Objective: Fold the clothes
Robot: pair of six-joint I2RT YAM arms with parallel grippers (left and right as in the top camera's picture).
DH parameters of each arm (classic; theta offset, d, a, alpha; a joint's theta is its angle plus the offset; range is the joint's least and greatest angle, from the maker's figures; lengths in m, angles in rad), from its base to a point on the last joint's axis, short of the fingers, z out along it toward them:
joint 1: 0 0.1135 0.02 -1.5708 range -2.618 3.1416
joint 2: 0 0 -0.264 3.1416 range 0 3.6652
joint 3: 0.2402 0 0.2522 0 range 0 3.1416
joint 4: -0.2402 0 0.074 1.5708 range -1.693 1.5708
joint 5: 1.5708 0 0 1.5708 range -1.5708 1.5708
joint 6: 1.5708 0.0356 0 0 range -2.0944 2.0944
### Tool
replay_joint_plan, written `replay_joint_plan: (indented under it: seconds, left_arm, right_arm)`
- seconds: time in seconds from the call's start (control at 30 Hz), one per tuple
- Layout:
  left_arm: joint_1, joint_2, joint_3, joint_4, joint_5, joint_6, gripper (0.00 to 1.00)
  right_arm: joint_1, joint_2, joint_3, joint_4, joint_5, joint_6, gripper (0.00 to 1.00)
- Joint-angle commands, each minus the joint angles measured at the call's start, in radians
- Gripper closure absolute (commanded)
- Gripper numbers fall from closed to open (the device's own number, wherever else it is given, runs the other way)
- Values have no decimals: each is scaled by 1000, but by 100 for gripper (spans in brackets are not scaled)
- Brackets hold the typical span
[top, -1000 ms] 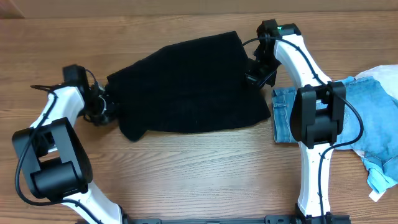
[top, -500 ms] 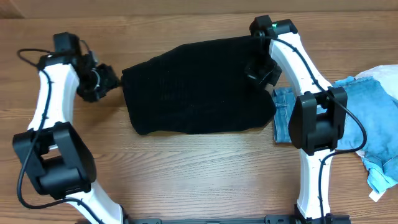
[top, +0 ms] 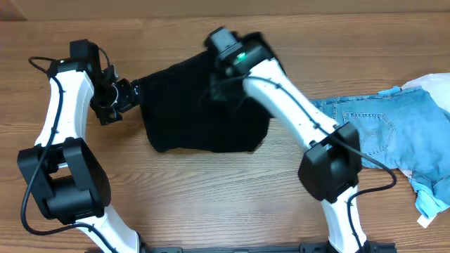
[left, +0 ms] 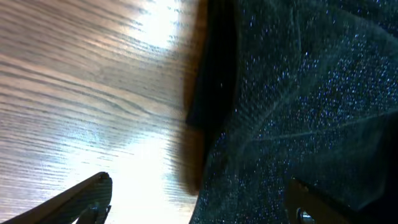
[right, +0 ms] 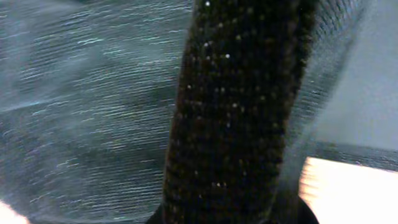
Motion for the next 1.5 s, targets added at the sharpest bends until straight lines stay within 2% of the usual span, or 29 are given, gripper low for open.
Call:
replay_joint_plan:
  seconds: [0.0, 0.1, 0.27, 0.3, 0.33, 0.4, 0.43, 0.47, 0.5, 0.53, 0.67, 0.7, 0.73, 0.77, 0.8, 0.87, 0.93, 1.03, 1.1, 1.23, 1.33, 1.47]
  left_arm:
    - [6, 13, 23, -15, -2, 47, 9]
    - [6, 13, 23, -29, -25, 49, 9]
    - [6, 13, 23, -48, -28, 68, 9]
    - [6, 13, 23, -51, -28, 68, 9]
    - [6, 13, 23, -55, -28, 69, 9]
    - [6, 13, 23, -69, -22, 96, 10]
    - [6, 13, 23, -71, -14, 101, 12]
    - [2, 11, 24, -74, 5, 106, 19]
    - [-5, 7, 38, -84, 56, 140, 31]
    - [-9, 1, 62, -101, 81, 148, 38]
    - [-90, -23, 147, -94, 211, 140, 49]
    - [-138, -15, 144, -65, 200, 121, 50]
    - [-168, -6, 144, -50, 182, 105, 49]
    - [-206, 5, 144, -29, 166, 84, 49]
    - [-238, 18, 144, -4, 154, 57, 47]
    - [-284, 46, 144, 52, 149, 22, 41]
    - [-300, 79, 144, 75, 110, -17, 40]
    - [-300, 179, 144, 60, 104, -16, 39]
    - [-300, 225, 144, 43, 103, -12, 40]
    - [-298, 263, 144, 10, -20, -16, 36]
    - [-297, 264, 128, -35, -177, -16, 32]
    - [-270, 264, 27, -4, -209, -16, 30]
  right_arm:
    - [76, -37, 30, 45, -31, 19, 90]
    - [105, -35, 23, 93, -113, 54, 92]
    - [108, -27, 23, 93, -114, 97, 92]
    - [108, -27, 23, 85, -87, 97, 89]
    - [103, -27, 24, 41, 31, 131, 84]
    - [67, -27, 24, -28, 144, 164, 84]
    - [42, -27, 24, -46, 144, 164, 85]
    - [-3, -27, 24, -70, 144, 169, 90]
    - [-50, -27, 24, -92, 143, 192, 94]
    - [-101, -27, 24, -102, 119, 193, 96]
    - [-249, -27, 24, -127, 62, 182, 95]
    - [-274, -27, 24, -132, 60, 182, 89]
    - [-286, -27, 23, -139, 60, 182, 72]
    - [-294, -27, 24, -148, 61, 181, 48]
    - [-302, -27, 23, -160, 62, 181, 30]
    - [-314, -27, 10, -188, 79, 181, 2]
    - [-317, -27, -15, -188, 107, 181, 0]
    - [-355, -26, -61, -88, 106, 21, 0]
    - [-393, -25, -63, -64, 105, -4, 0]
    - [-525, -6, -63, 13, -135, -147, 0]
    - [-549, 18, -63, 95, -238, -153, 0]
    - [-543, 38, -63, 156, -274, -153, 0]
